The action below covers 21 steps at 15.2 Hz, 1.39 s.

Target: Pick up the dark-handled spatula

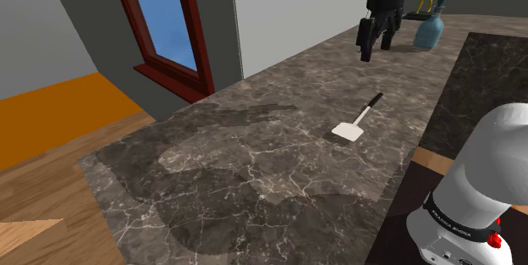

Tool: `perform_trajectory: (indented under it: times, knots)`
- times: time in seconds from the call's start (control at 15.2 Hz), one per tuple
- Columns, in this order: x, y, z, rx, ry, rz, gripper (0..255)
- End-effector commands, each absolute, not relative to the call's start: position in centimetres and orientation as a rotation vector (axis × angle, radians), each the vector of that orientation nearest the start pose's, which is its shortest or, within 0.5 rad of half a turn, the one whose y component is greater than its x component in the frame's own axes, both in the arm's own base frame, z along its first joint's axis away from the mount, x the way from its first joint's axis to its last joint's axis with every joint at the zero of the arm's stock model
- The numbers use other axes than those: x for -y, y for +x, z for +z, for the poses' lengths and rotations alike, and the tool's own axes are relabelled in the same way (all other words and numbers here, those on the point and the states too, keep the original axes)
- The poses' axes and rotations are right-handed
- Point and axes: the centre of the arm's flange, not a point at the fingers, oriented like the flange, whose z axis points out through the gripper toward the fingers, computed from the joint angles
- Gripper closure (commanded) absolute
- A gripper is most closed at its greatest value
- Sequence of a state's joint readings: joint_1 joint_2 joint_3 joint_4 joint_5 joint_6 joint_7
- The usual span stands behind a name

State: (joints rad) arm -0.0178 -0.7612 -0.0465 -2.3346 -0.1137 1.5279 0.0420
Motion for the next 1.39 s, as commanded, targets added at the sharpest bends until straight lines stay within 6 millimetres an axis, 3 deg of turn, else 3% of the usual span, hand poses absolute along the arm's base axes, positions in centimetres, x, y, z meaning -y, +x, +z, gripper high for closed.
perform_trajectory:
  times: [0.0, 0.26, 0.53, 0.59, 1.19, 1.25, 1.32]
  knots:
    - [3.7, 30.8, 58.9, -0.153, -3.218, 0.075, 0]
    - [2.8, 28.5, 54.2, -1.18, -2.986, 0.003, 0]
    - [0.9, 27.6, 49.3, -2.066, -2.429, -0.068, 0]
    - [0.6, 27.6, 48.6, -2.177, -2.326, -0.078, 0]
    - [0.7, 27.6, 44.6, -2.177, -2.326, -0.078, 0]
    - [0.7, 27.5, 44.5, -2.177, -2.326, -0.078, 255]
    - [0.7, 27.6, 44.5, -2.177, -2.326, -0.078, 255]
